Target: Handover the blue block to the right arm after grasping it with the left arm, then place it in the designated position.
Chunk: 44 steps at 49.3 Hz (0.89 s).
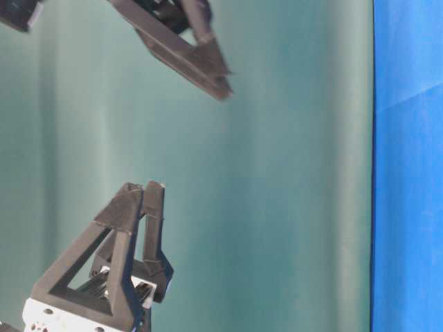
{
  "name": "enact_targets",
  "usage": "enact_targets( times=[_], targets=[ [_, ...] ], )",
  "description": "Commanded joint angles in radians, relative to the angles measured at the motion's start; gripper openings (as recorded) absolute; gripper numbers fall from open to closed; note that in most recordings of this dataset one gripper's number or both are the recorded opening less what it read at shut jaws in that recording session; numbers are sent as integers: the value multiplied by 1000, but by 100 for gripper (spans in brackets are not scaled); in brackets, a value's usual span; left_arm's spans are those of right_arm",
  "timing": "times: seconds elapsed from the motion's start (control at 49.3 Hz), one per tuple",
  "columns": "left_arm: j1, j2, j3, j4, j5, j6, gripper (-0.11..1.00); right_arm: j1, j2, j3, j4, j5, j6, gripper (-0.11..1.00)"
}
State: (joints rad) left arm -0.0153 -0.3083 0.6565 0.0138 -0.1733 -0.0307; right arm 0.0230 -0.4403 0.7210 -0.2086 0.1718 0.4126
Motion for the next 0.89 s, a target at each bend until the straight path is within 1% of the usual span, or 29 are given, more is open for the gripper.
enact_targets(
  times=[0.0, 0.223, 0.508, 0.629, 0.731, 0.873],
  targets=[
    [0, -23, -12, 3, -6, 0, 93, 2, -55, -21, -6, 26, 0, 93],
    [0, -23, -14, 3, -6, 0, 93, 2, -127, -3, -11, 48, 0, 93],
    [0, -23, -12, 3, -6, 0, 93, 2, -124, 2, -34, 26, 0, 93],
    [0, -25, -11, 3, -6, -2, 93, 2, -138, 20, -46, -15, 0, 93],
    [0, -25, -11, 3, -6, -2, 93, -3, -158, 49, -60, -74, 0, 93],
    [0, -25, -11, 3, -6, -2, 93, -18, -186, 97, -64, -156, 0, 93]
  ],
)
